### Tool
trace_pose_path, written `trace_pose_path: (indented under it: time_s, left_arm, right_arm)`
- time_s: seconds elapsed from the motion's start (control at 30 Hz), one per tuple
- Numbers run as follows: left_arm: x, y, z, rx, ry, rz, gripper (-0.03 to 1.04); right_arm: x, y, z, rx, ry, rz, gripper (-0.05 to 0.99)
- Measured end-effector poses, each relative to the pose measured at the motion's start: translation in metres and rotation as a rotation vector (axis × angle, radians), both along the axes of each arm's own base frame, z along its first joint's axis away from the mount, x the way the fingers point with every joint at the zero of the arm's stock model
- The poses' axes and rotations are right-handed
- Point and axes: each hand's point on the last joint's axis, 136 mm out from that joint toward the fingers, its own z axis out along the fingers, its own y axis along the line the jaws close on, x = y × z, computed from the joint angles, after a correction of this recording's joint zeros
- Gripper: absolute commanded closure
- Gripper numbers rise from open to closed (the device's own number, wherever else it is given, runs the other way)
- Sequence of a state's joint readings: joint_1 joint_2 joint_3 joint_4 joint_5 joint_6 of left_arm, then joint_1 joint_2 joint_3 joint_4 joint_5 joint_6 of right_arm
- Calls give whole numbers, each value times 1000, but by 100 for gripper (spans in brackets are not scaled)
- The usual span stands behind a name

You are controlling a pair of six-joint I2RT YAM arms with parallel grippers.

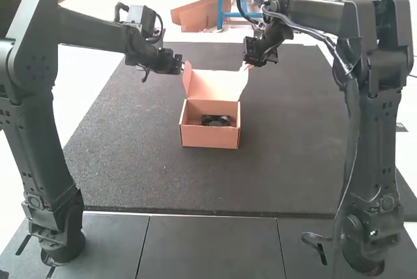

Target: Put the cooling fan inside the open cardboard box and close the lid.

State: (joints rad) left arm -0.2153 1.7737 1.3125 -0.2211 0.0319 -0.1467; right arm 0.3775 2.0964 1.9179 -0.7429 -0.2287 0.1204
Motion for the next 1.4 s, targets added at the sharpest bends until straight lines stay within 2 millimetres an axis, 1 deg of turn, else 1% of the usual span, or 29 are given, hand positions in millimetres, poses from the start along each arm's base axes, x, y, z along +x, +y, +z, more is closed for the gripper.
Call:
trace_pose_path:
  time_s: [0.1, 0.27, 0.33, 0.53, 0.73, 0.93, 1.03, 1.1, 1.2, 1.4]
  left_arm:
    - [-1, 0, 0, 2, 9, 0, 4]
    - [4, -1, 15, -1, -9, -1, 4]
    - [3, -2, 16, 0, -3, -3, 4]
    - [-4, -9, 10, 8, 32, -20, 4]
    - [-13, -16, 3, 17, 69, -36, 4]
    - [-22, -23, -4, 28, 110, -56, 4]
    - [-25, -24, -4, 30, 118, -60, 4]
    - [-27, -24, -1, 30, 117, -60, 4]
    - [-31, -23, 9, 27, 105, -60, 4]
    - [-37, -21, 26, 22, 83, -59, 4]
  right_arm:
    - [-3, 5, 0, -3, -1, 15, 95]
    - [-8, 14, 3, -4, -3, 38, 95]
    - [-11, 18, 4, -4, -3, 47, 95]
    - [-18, 23, 7, -6, -3, 63, 95]
    - [-25, 20, 11, -8, 4, 64, 95]
    - [-36, 16, 11, -12, 23, 68, 95]
    - [-44, 17, 11, -11, 28, 79, 95]
    - [-51, 19, 11, -9, 35, 92, 95]
    - [-61, 25, 9, -9, 51, 118, 95]
    - [-73, 33, 3, -9, 79, 148, 95]
